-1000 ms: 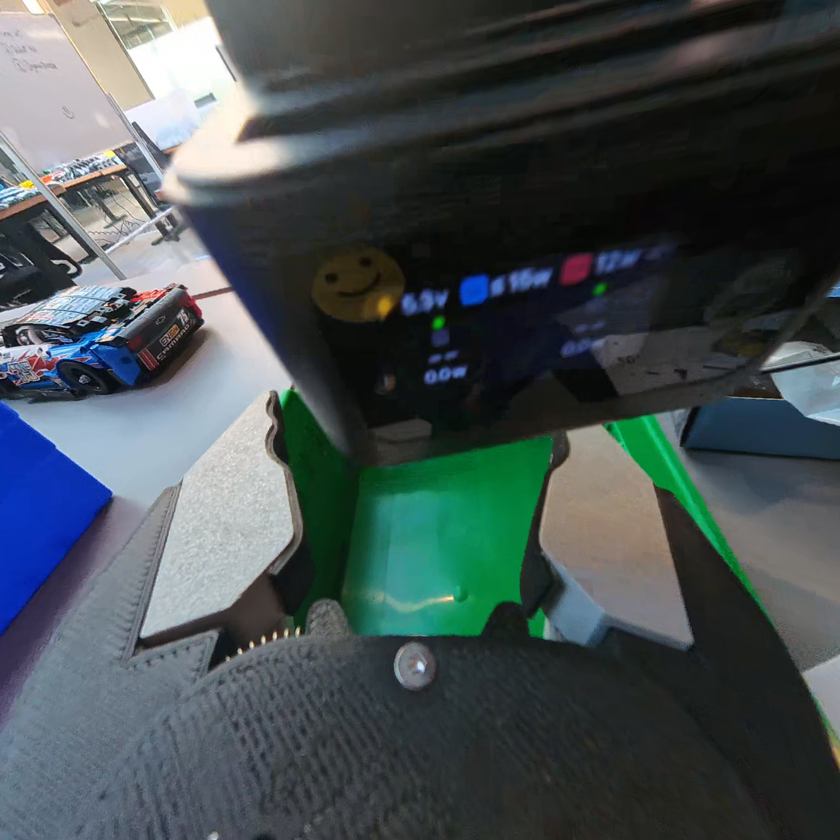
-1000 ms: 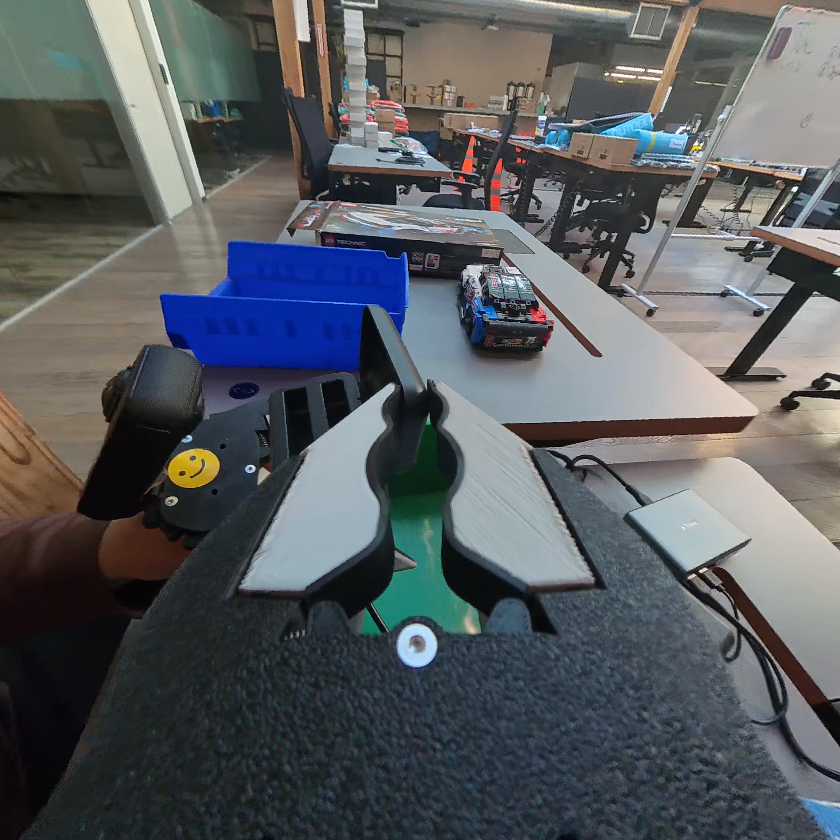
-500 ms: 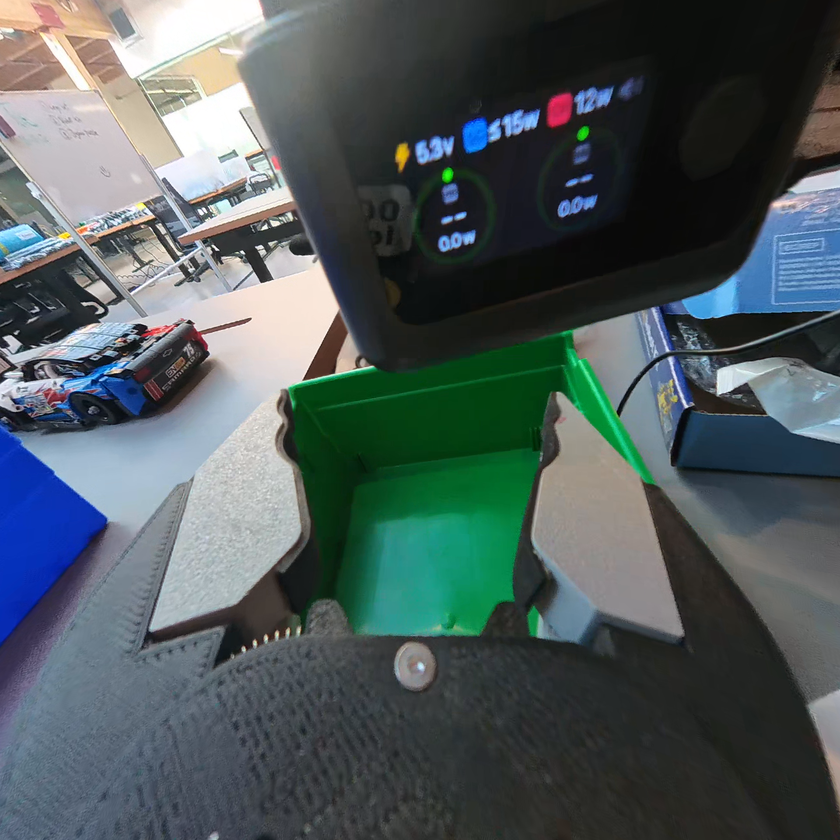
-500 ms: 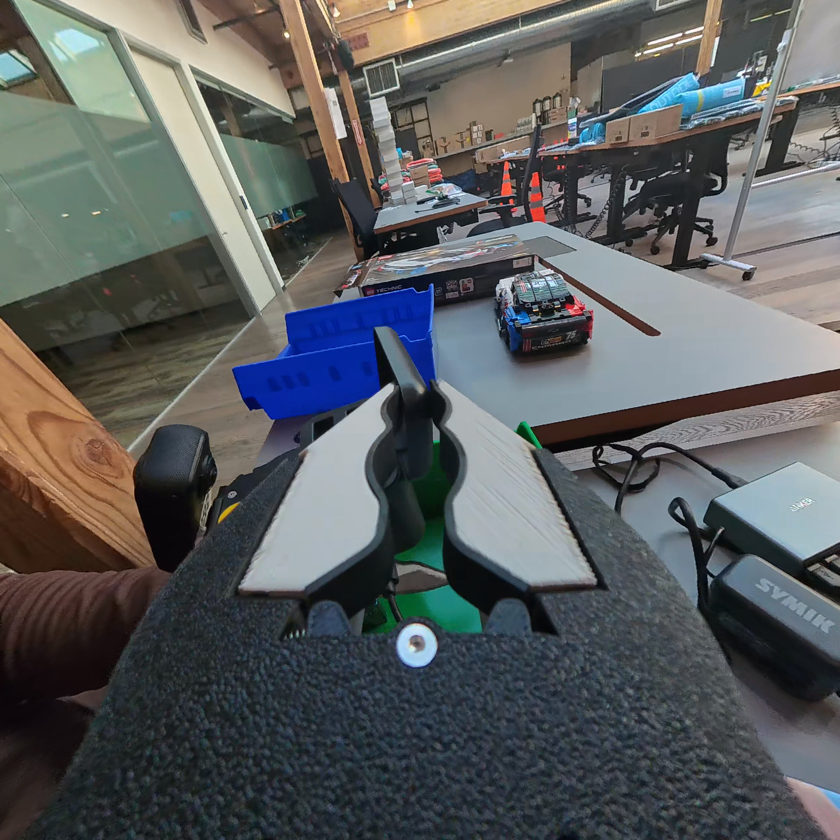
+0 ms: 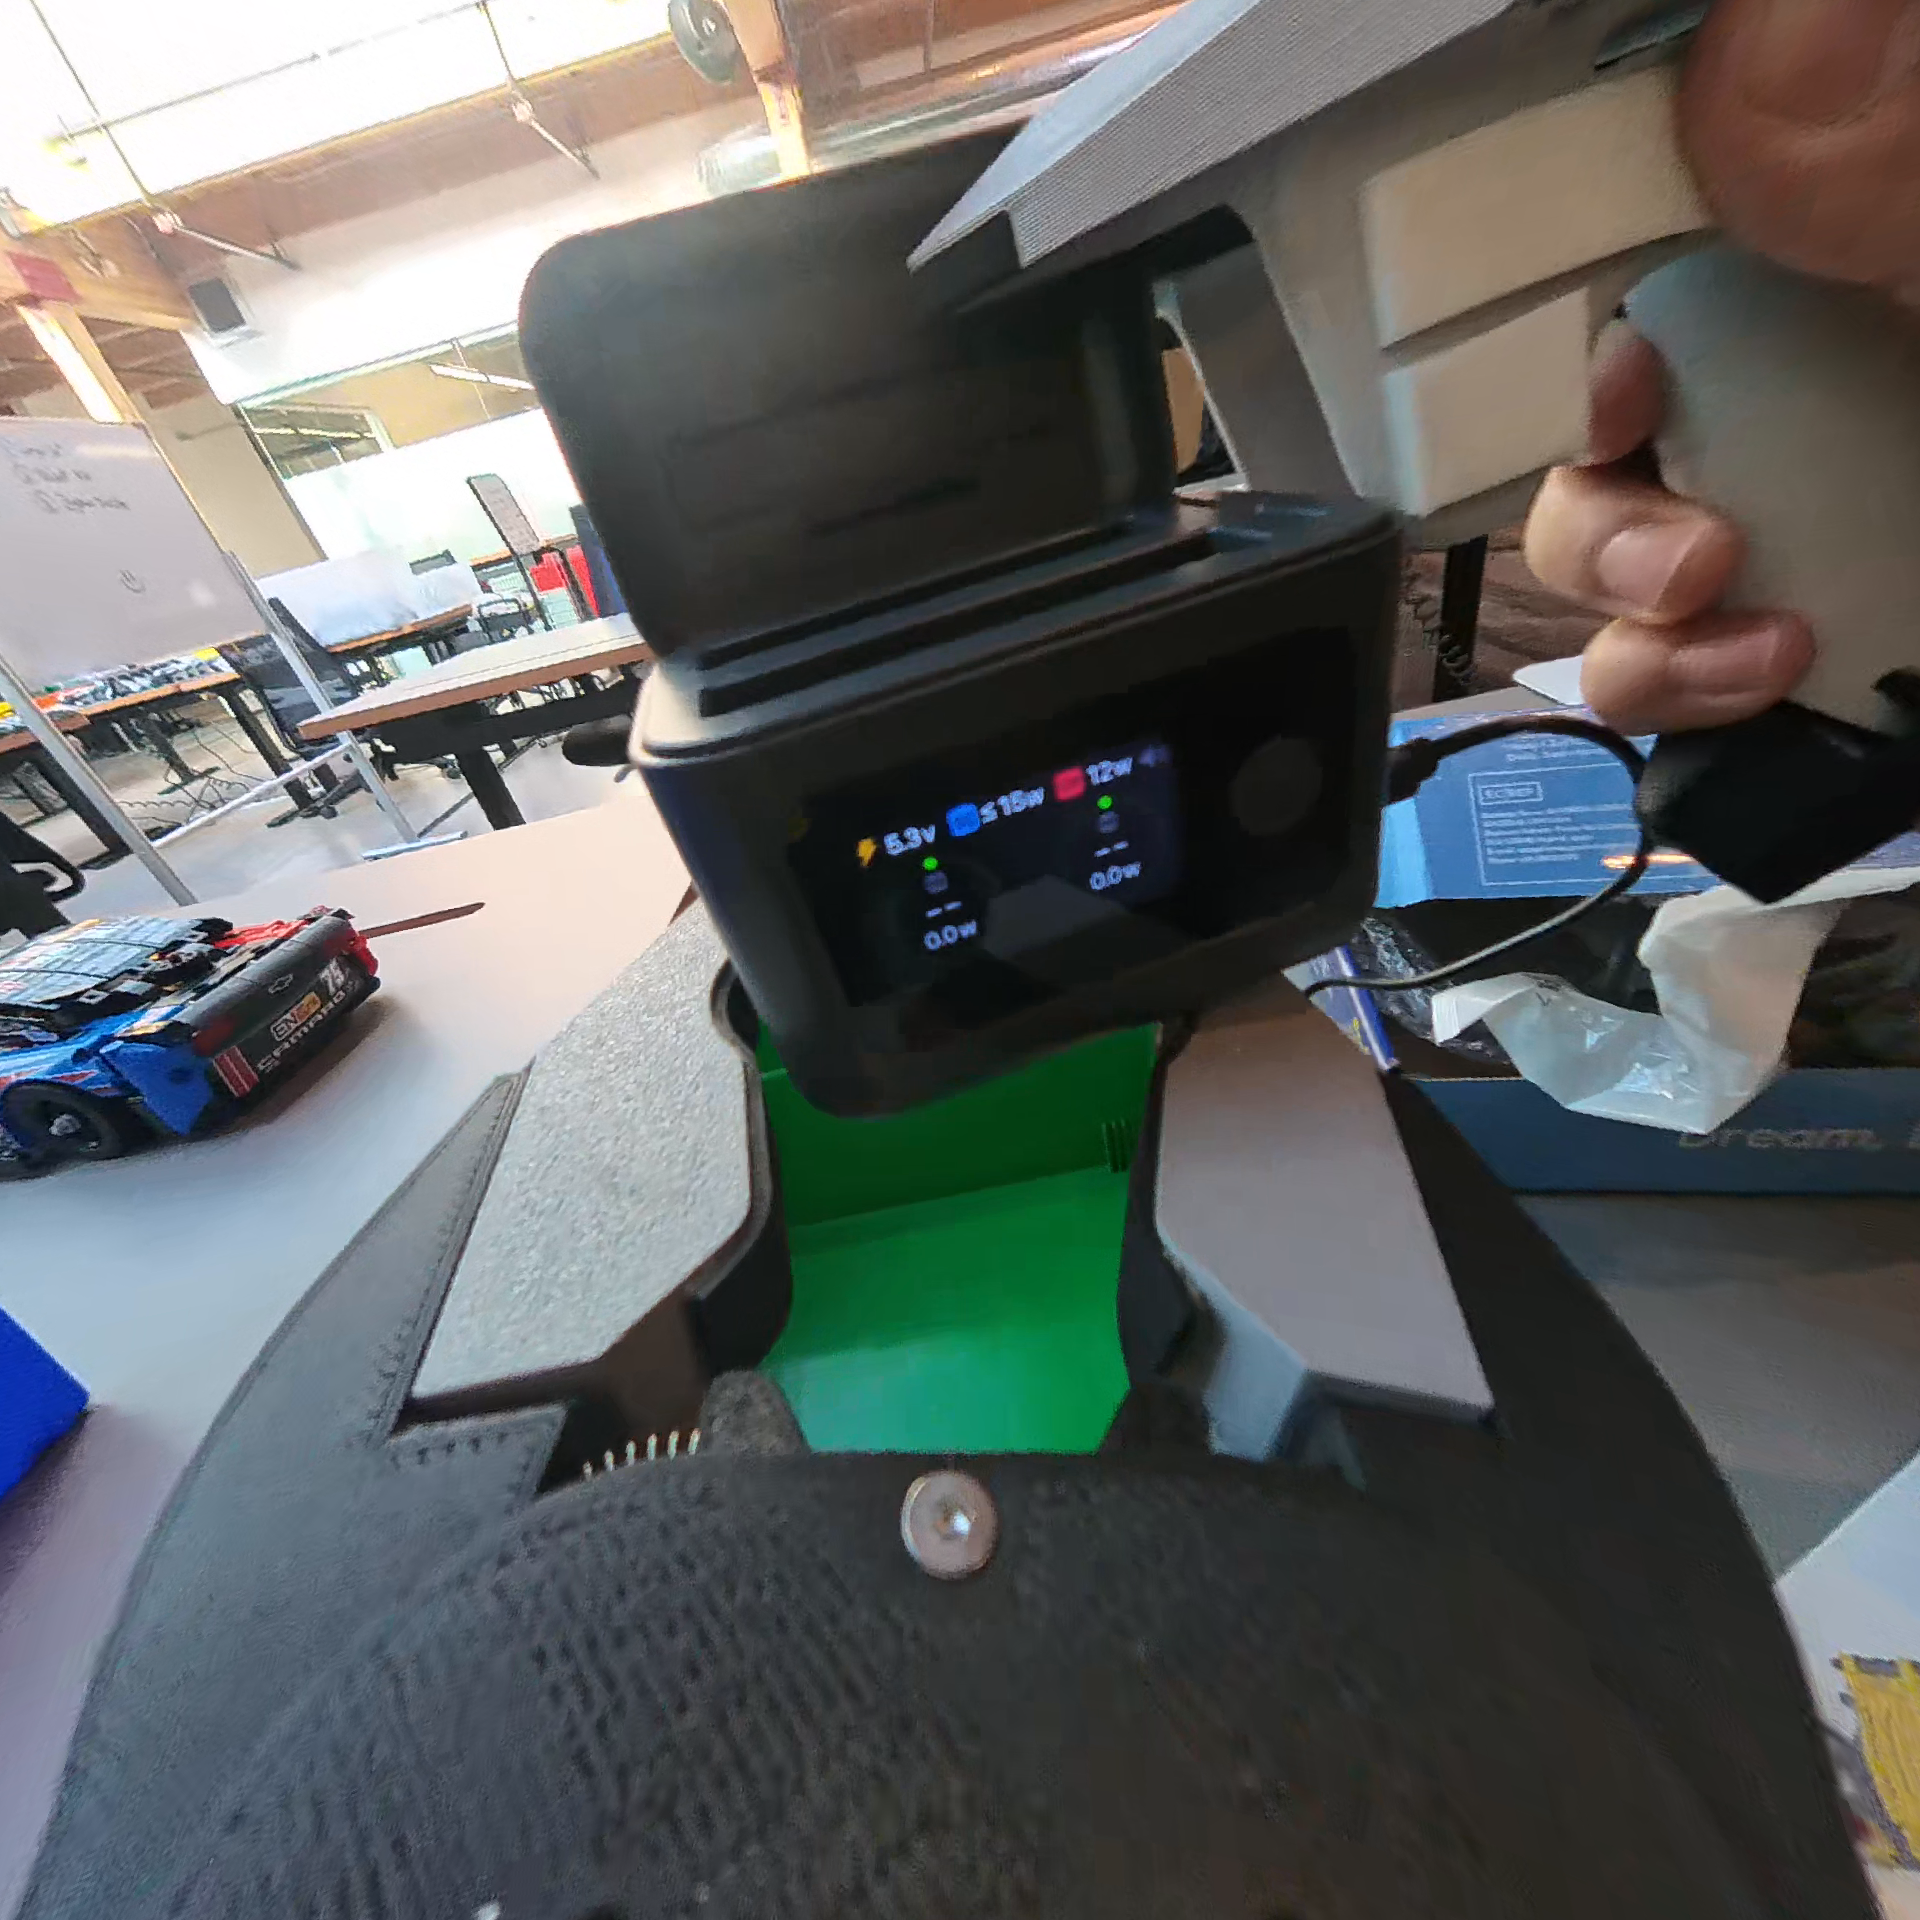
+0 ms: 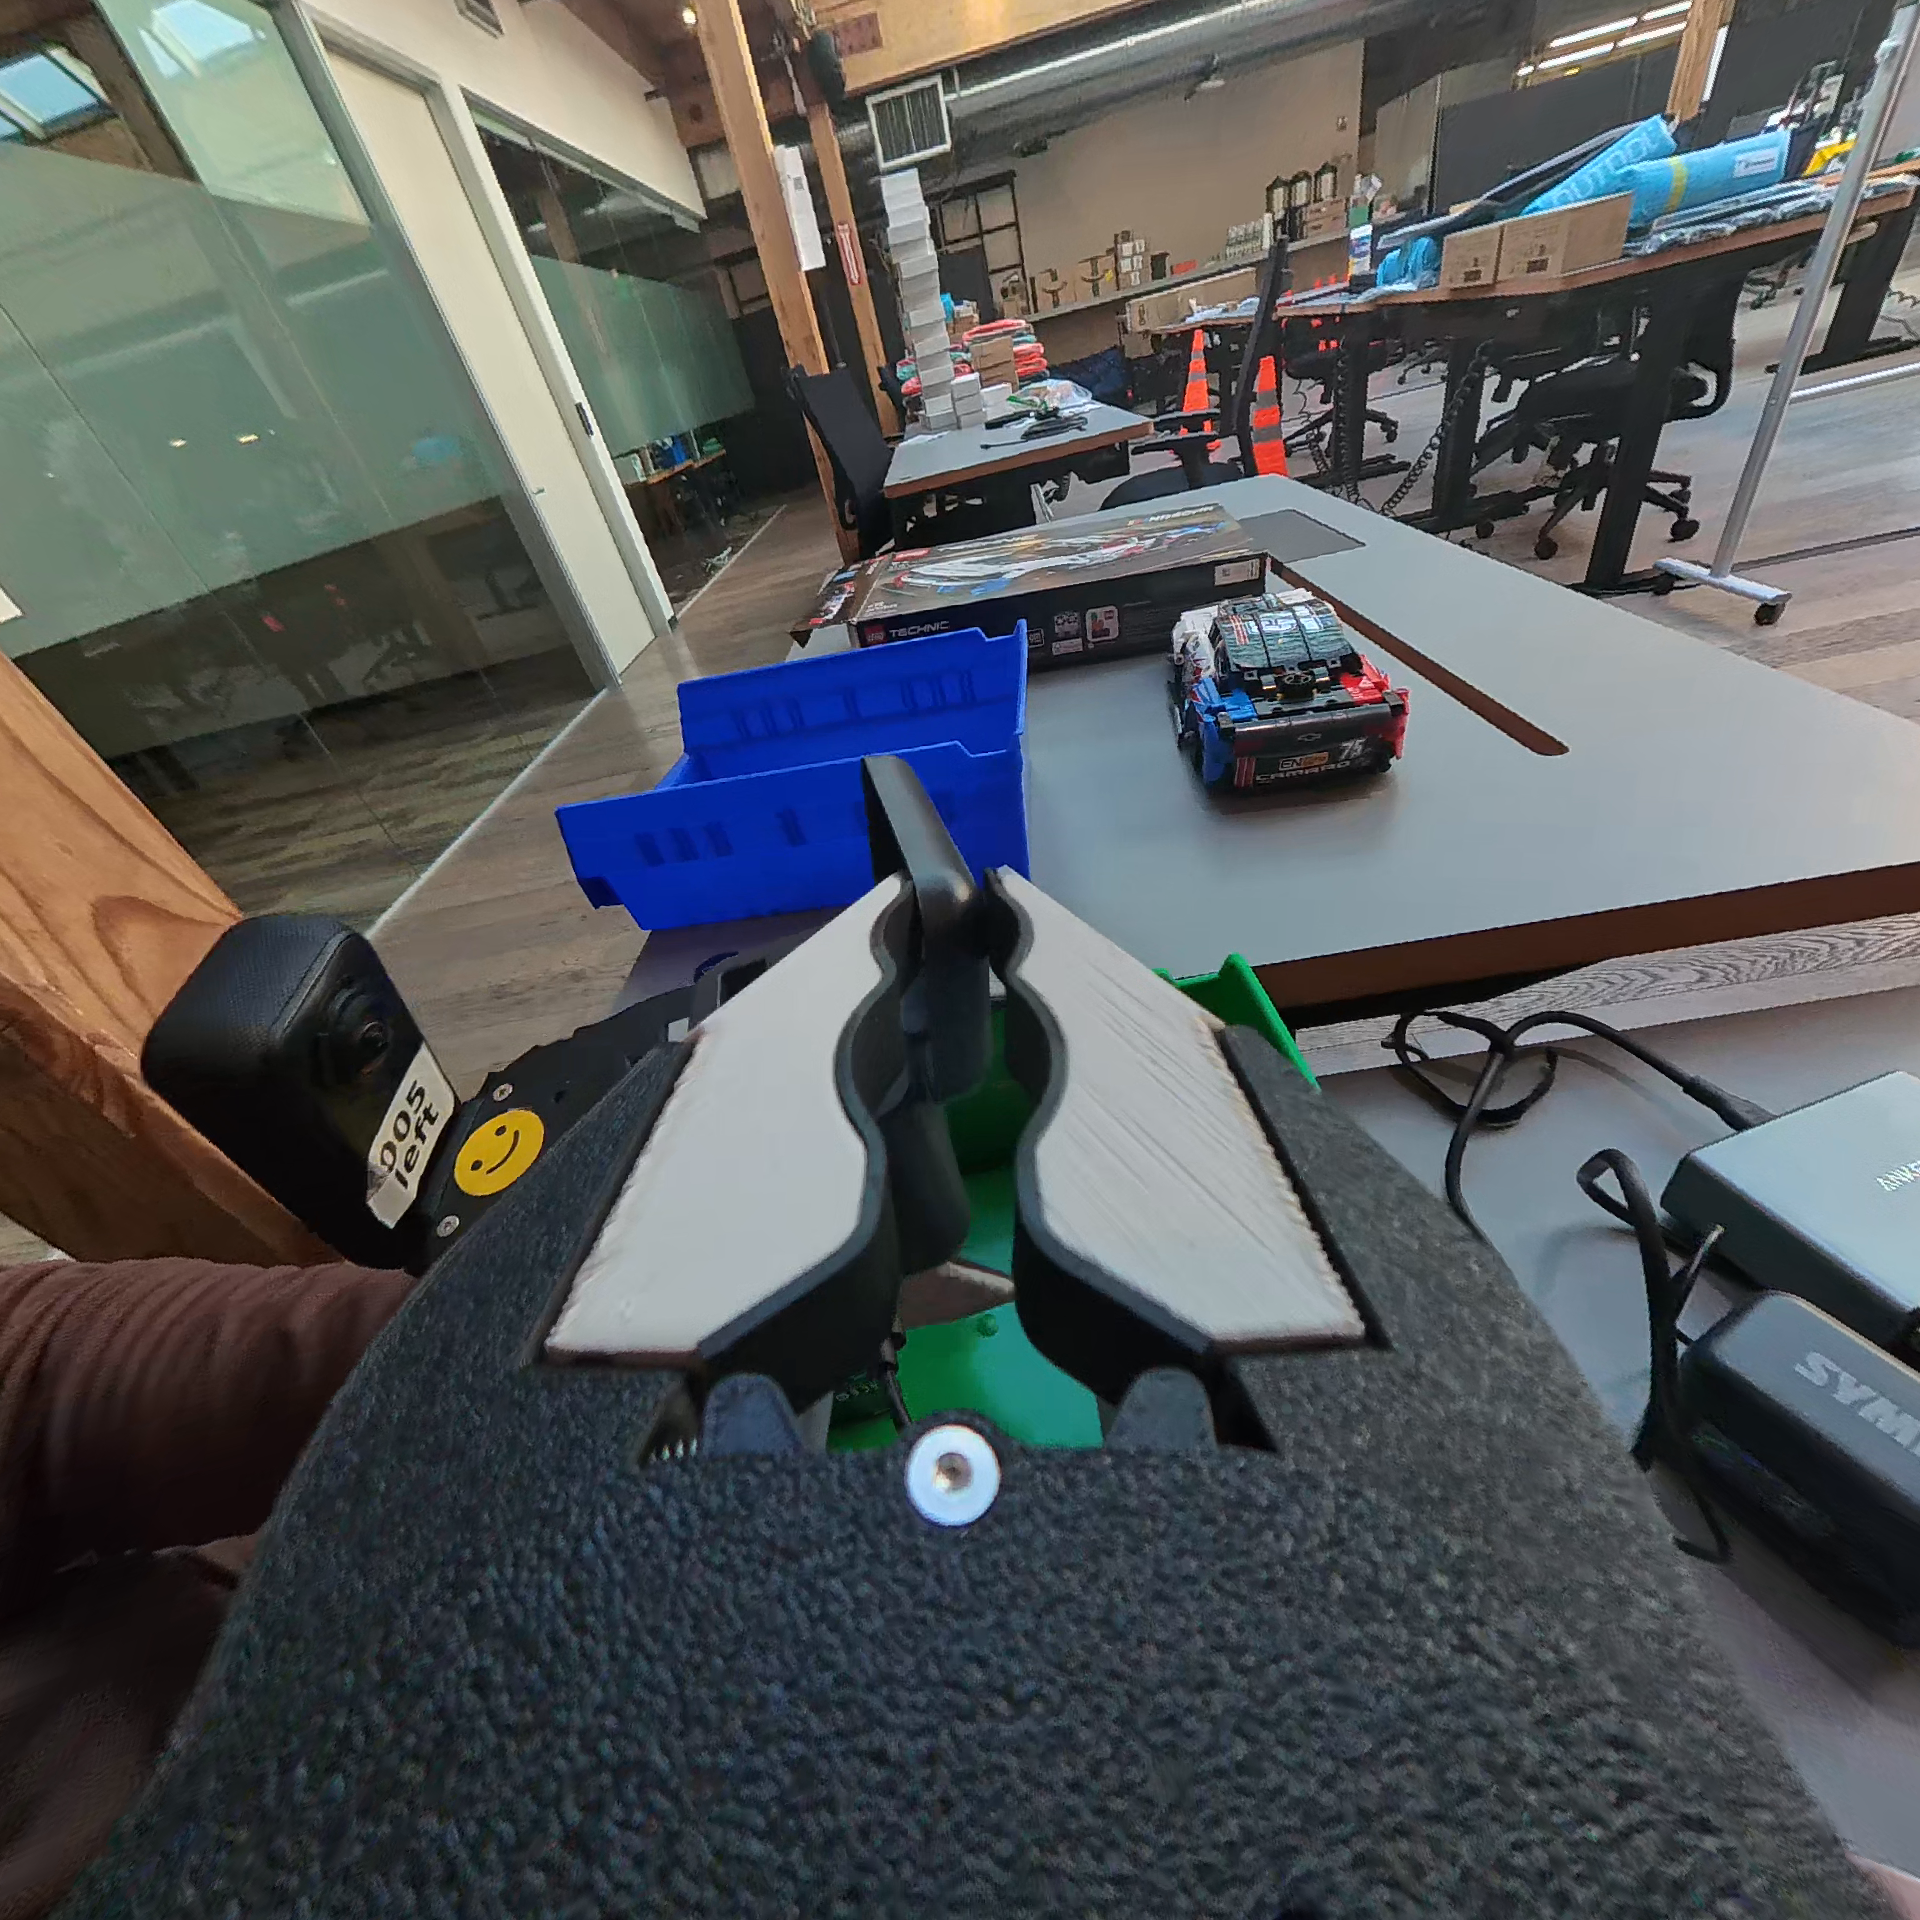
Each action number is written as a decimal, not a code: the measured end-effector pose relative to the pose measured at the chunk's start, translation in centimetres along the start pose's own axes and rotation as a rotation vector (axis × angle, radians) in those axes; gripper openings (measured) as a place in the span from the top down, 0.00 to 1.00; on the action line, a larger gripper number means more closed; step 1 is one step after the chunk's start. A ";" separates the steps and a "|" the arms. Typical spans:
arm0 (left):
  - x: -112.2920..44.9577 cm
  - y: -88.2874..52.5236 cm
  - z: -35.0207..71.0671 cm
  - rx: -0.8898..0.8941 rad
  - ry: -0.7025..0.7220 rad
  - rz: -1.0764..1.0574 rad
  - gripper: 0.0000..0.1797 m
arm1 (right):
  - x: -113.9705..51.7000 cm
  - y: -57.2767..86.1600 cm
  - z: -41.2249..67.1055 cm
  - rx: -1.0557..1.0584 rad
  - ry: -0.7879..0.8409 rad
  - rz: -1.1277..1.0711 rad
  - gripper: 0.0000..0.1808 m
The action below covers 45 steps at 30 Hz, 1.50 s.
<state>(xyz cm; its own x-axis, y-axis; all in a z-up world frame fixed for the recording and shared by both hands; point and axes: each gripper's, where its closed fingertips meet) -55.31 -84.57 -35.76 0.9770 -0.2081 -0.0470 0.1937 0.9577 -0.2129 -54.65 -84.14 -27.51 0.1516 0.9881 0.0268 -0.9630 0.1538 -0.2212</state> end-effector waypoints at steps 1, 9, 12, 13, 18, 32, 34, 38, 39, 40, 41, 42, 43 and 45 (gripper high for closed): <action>0.1 0.2 0.0 0.020 -0.003 -0.008 0.55 | -0.1 0.1 -0.1 -0.007 0.004 -0.004 0.94; 1.8 1.7 1.1 0.225 -0.015 -0.098 0.39 | 0.1 0.6 0.2 -0.025 0.036 -0.026 0.94; 1.8 1.6 1.3 0.223 -0.012 -0.093 0.40 | -0.1 0.2 0.3 -0.032 0.044 0.004 0.93; 1.6 1.3 1.3 0.210 -0.011 -0.076 0.41 | -0.2 0.0 0.3 -0.034 0.045 0.013 0.94; 1.5 0.8 1.6 0.231 -0.014 -0.075 0.43 | -0.2 0.0 0.4 -0.014 0.051 -0.006 0.94; 1.4 -1.0 2.2 0.360 -0.029 -0.069 0.43 | -1.8 -0.2 -0.7 0.006 0.008 -0.024 0.93; 1.3 -1.1 1.8 0.344 -0.029 -0.061 0.47 | -2.1 -0.4 -0.8 0.015 0.000 -0.026 0.93; 1.3 -1.4 1.4 0.323 -0.023 -0.095 0.47 | -2.4 -0.5 -1.2 0.046 -0.024 -0.019 0.93; 1.3 -1.4 1.3 0.310 -0.023 -0.102 0.47 | -2.5 -0.8 -1.2 0.066 -0.035 -0.009 0.93; 1.3 -1.6 1.2 0.293 -0.024 -0.102 0.47 | -2.6 -1.5 -1.3 0.086 -0.047 0.033 0.92; 1.2 -1.7 1.2 0.275 -0.022 -0.096 0.47 | -2.8 -2.6 -1.3 0.101 -0.059 0.090 0.90; 1.2 -1.9 1.2 0.258 -0.014 -0.087 0.47 | -3.0 -3.4 -1.4 0.113 -0.071 0.134 0.91; 1.2 -1.9 1.2 0.243 -0.008 -0.086 0.47 | -3.1 -4.5 -1.5 0.129 -0.082 0.184 0.99; 1.3 -1.7 1.5 0.239 0.018 -0.097 0.47 | -3.3 -6.2 -2.2 0.142 -0.133 0.268 1.00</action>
Point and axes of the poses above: each gripper's, where its closed fingertips meet, x back along the fingers, z out of its top, y = z × x across the jaws, and after that the axes turned 11 degrees about z, right-handed
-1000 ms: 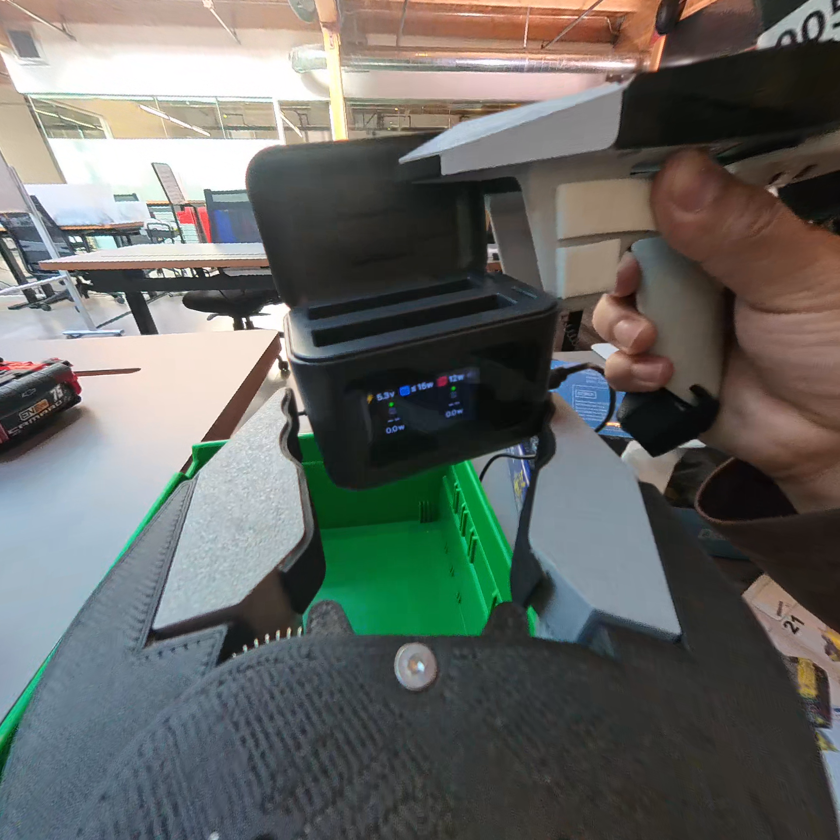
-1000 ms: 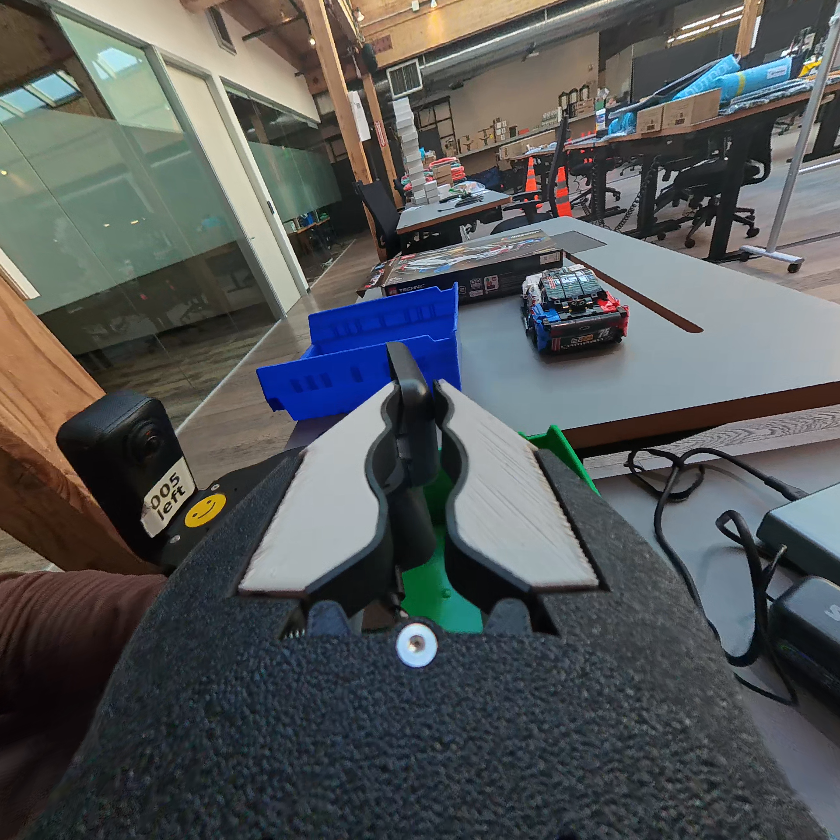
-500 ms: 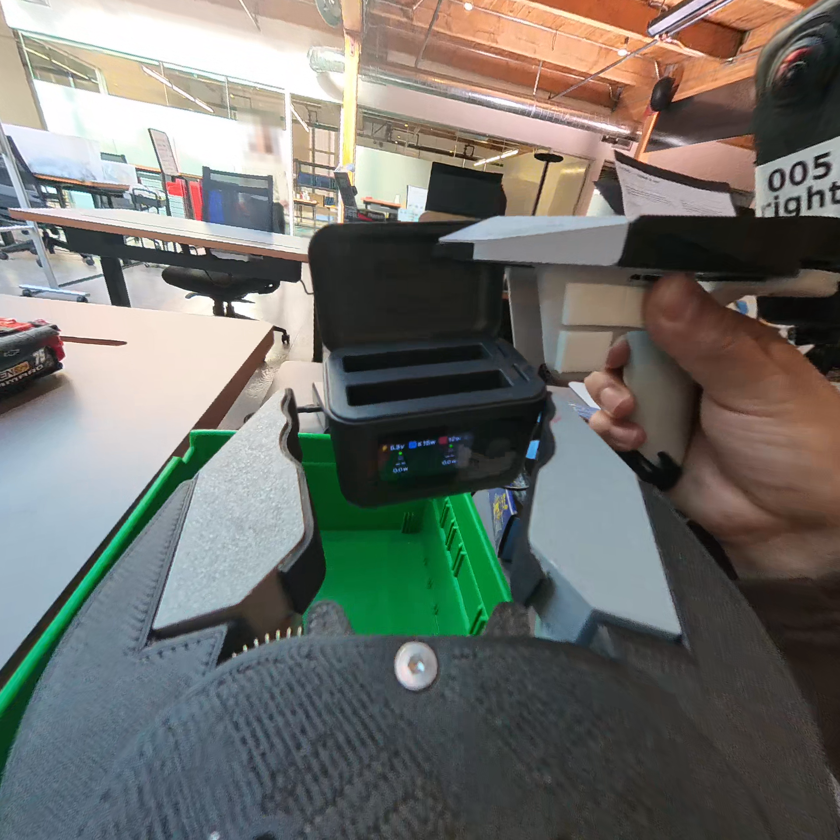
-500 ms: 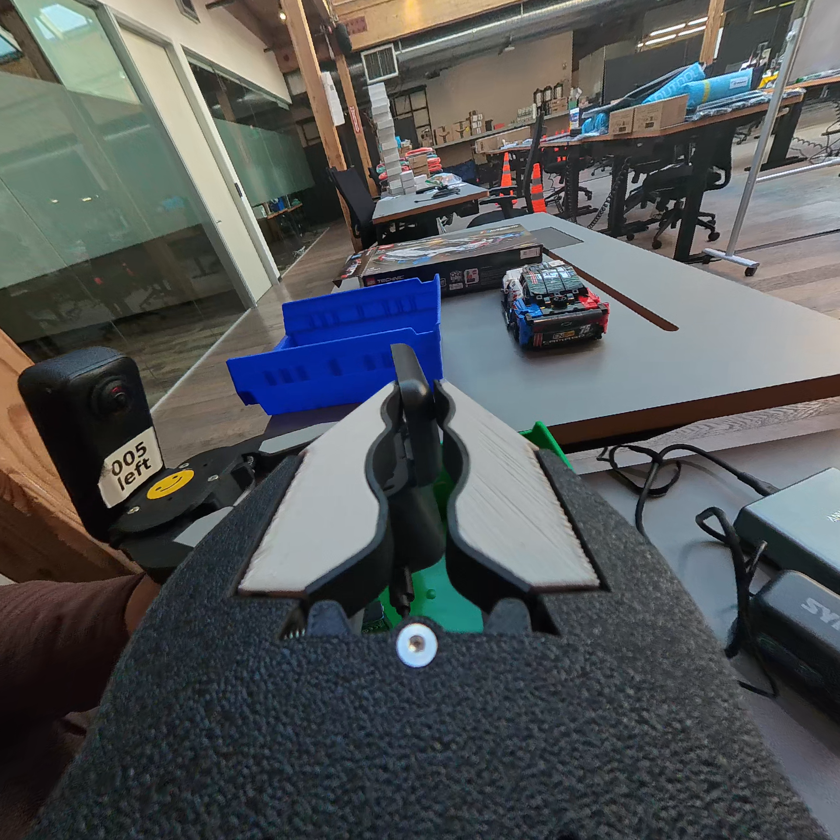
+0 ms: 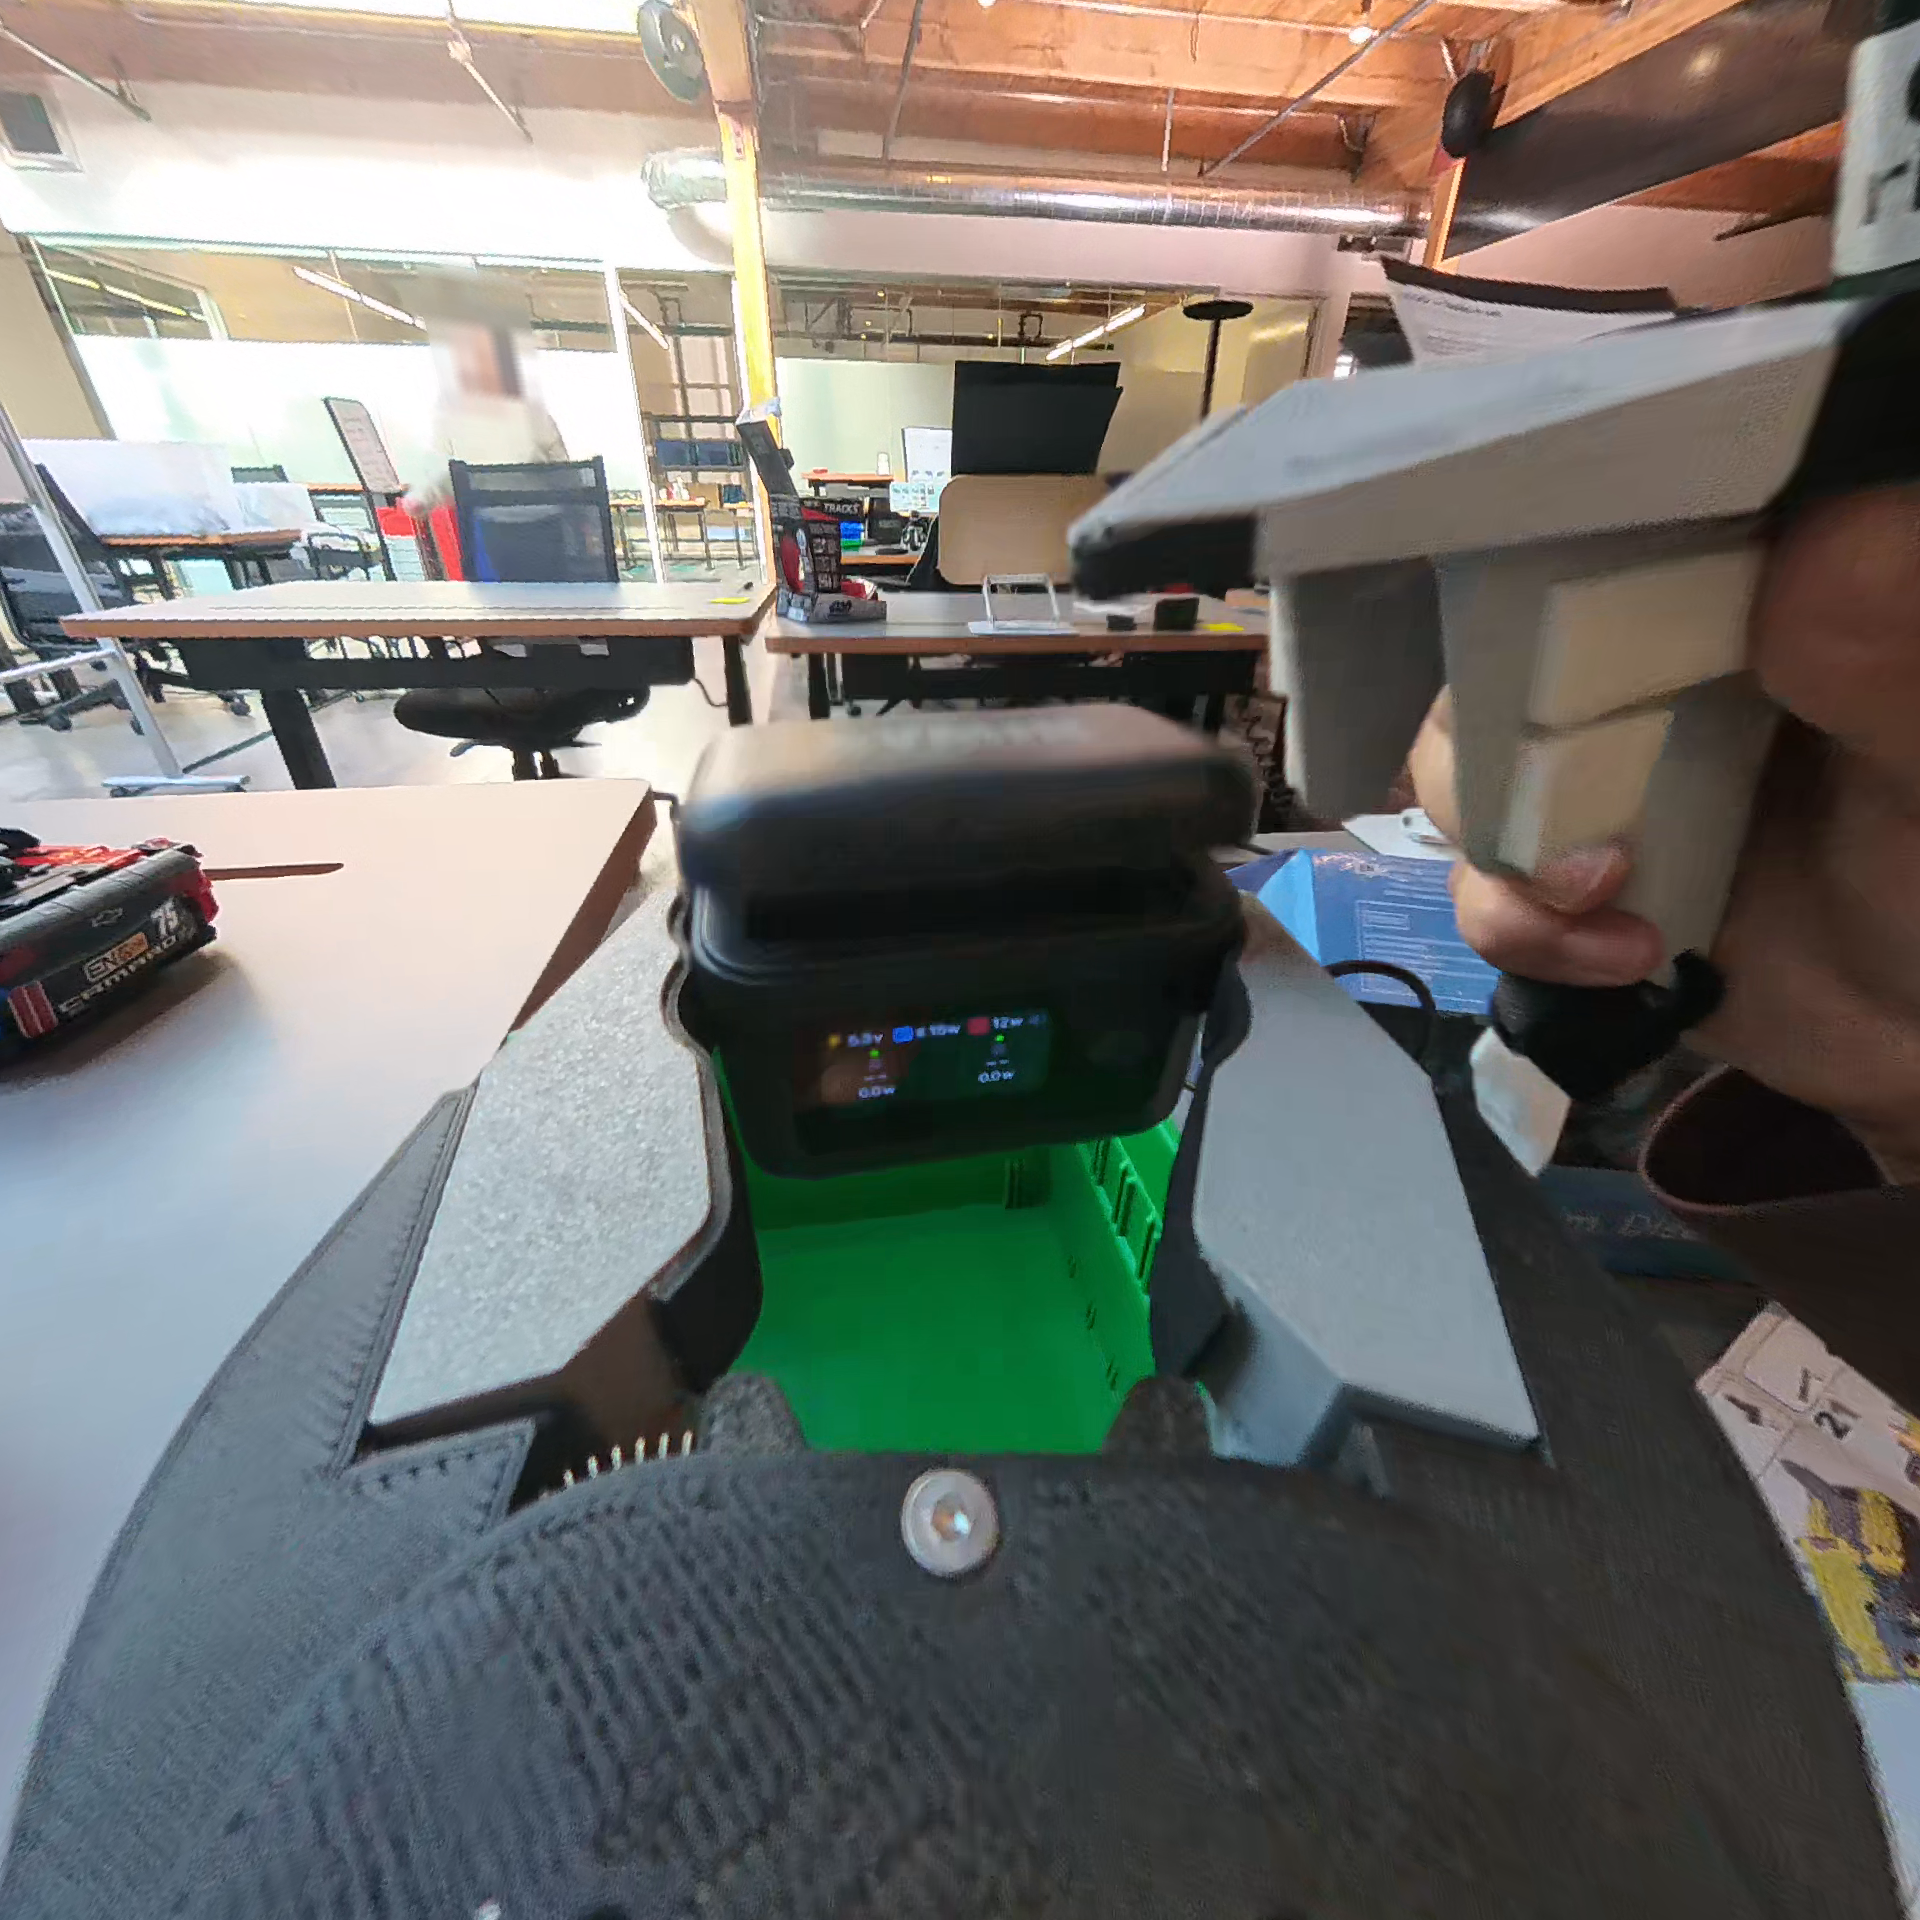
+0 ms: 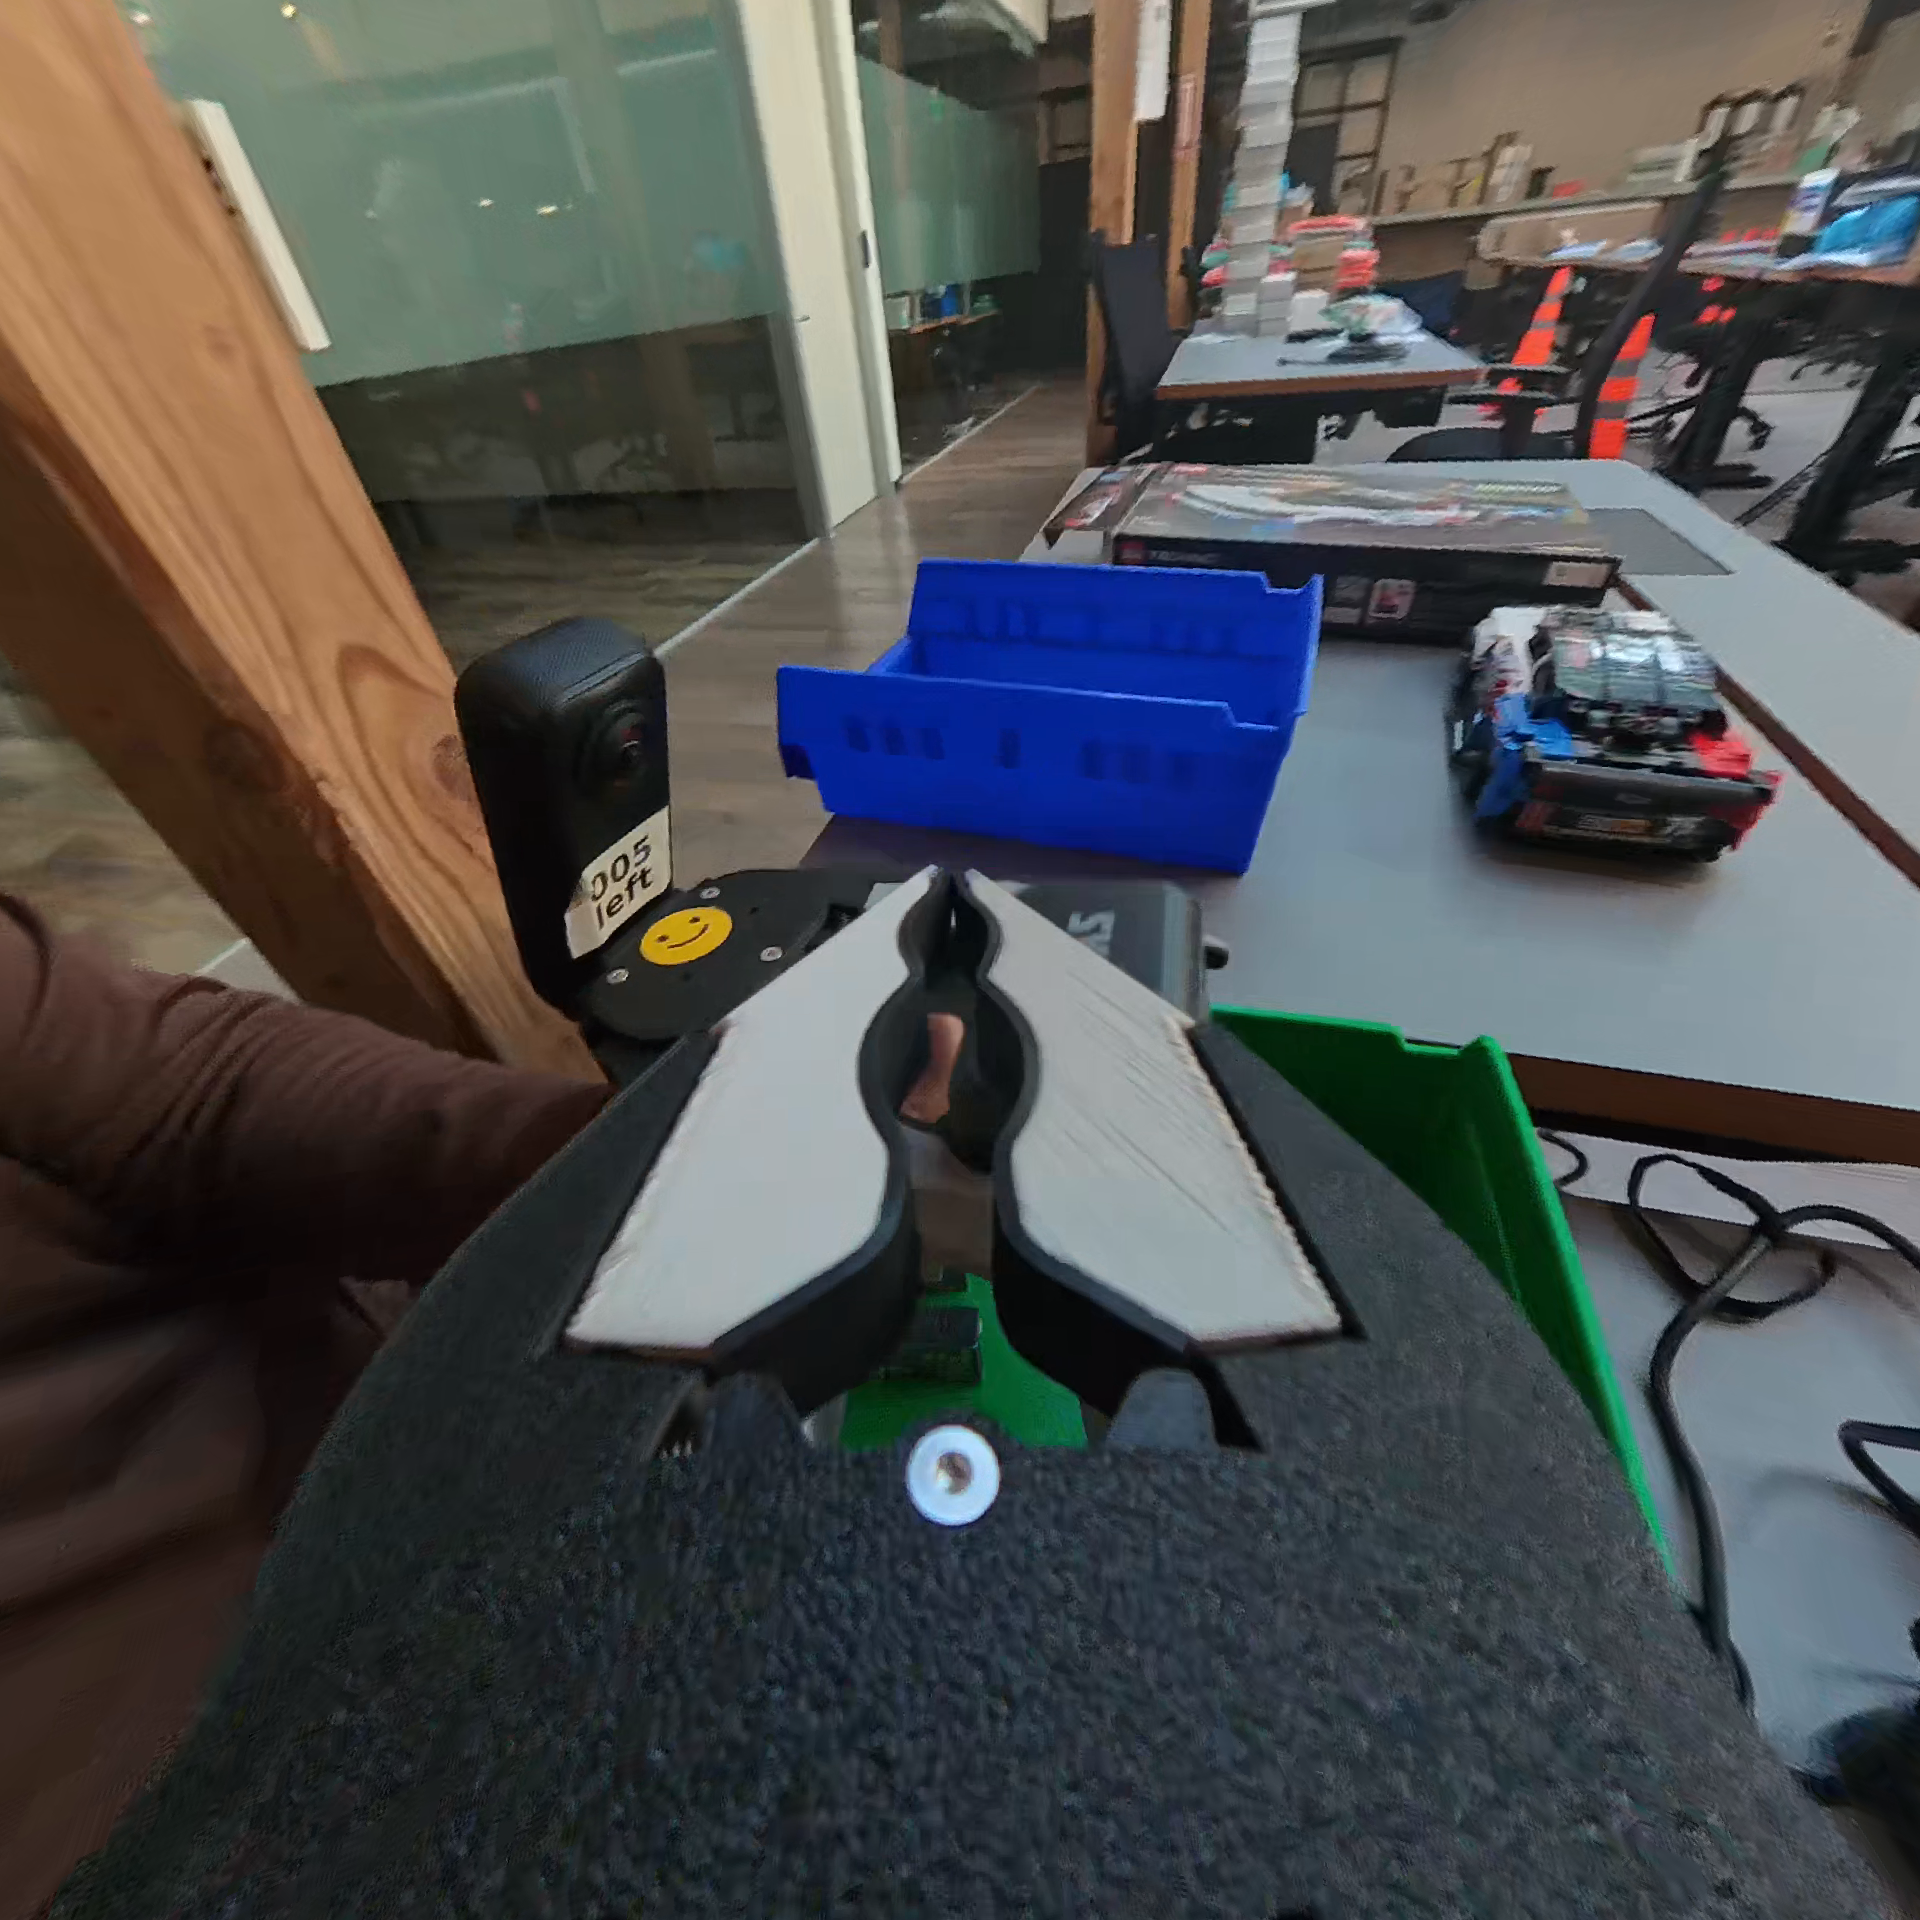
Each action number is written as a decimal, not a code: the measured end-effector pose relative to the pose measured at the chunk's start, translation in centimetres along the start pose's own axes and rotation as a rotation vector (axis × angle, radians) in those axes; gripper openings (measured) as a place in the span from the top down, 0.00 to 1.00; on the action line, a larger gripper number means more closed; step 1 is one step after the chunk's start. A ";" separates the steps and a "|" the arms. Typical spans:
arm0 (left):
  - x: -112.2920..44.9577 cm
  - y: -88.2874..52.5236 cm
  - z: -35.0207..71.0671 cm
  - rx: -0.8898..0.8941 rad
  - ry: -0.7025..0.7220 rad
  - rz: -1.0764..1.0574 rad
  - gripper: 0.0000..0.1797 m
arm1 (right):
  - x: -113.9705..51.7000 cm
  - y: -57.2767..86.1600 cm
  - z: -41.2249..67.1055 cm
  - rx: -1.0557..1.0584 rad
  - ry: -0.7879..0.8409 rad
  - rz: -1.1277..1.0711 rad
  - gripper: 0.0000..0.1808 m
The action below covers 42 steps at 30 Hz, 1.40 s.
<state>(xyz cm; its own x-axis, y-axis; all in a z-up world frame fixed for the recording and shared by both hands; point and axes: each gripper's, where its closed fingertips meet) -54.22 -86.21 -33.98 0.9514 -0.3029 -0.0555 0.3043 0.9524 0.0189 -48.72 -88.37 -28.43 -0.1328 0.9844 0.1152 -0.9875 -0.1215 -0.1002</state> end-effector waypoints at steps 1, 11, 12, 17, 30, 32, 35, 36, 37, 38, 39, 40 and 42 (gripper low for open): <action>0.1 0.1 0.2 0.000 0.018 -0.002 0.47 | -0.2 -0.3 -0.4 -0.005 -0.036 0.015 0.99; 1.0 0.2 0.6 -0.361 0.119 0.103 0.47 | 2.0 2.8 -2.4 -0.102 -0.193 -0.212 0.56; 1.0 0.4 0.5 -0.400 0.124 0.108 0.47 | 1.7 2.8 -3.0 -0.086 -0.239 -0.229 0.56; 1.3 1.1 0.3 -0.551 0.138 0.120 0.47 | 0.5 3.0 -6.1 0.047 -0.493 -0.310 0.63; 1.3 0.7 -1.2 -0.634 0.012 0.109 0.47 | -1.8 3.6 -7.2 -0.001 -0.466 -0.254 0.69; 1.8 0.4 -1.5 -0.590 -0.011 0.088 0.48 | -1.5 4.2 -7.0 -0.041 -0.428 -0.259 0.69; 3.2 -0.6 -1.6 -0.483 -0.045 0.061 0.46 | -0.5 5.0 -6.9 -0.067 -0.403 -0.286 0.69; 3.8 -0.8 -1.8 -0.439 -0.074 0.037 0.46 | -0.3 5.3 -7.1 -0.080 -0.408 -0.294 0.69; 4.6 -1.2 -2.0 -0.404 -0.099 0.016 0.46 | -0.1 5.5 -7.4 -0.091 -0.421 -0.303 0.69; 5.4 -1.7 -2.1 -0.385 -0.118 0.005 0.46 | 0.0 5.8 -7.7 -0.098 -0.437 -0.316 0.69; 6.2 -2.3 -2.2 -0.373 -0.129 0.002 0.47 | 0.1 6.1 -8.1 -0.103 -0.455 -0.333 0.69; 7.0 -2.9 -2.1 -0.366 -0.129 0.001 0.48 | 0.0 6.5 -8.6 -0.109 -0.481 -0.348 0.69; 8.6 -4.1 -2.0 -0.350 -0.116 0.010 0.50 | -0.4 7.6 -9.5 -0.117 -0.543 -0.367 0.69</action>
<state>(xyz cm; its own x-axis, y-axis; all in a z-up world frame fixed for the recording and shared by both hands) -47.42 -92.63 -36.53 0.9594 -0.2763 0.0573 0.2796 0.9036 -0.3245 -55.32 -88.49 -38.66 0.1563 0.7514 0.6410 -0.9651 0.2543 -0.0628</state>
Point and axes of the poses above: each gripper's, where its closed fingertips meet, x back along the fingers, z out of its top, y = z × x across the jaws, and after that the axes turned 11 degrees about z, right-handed
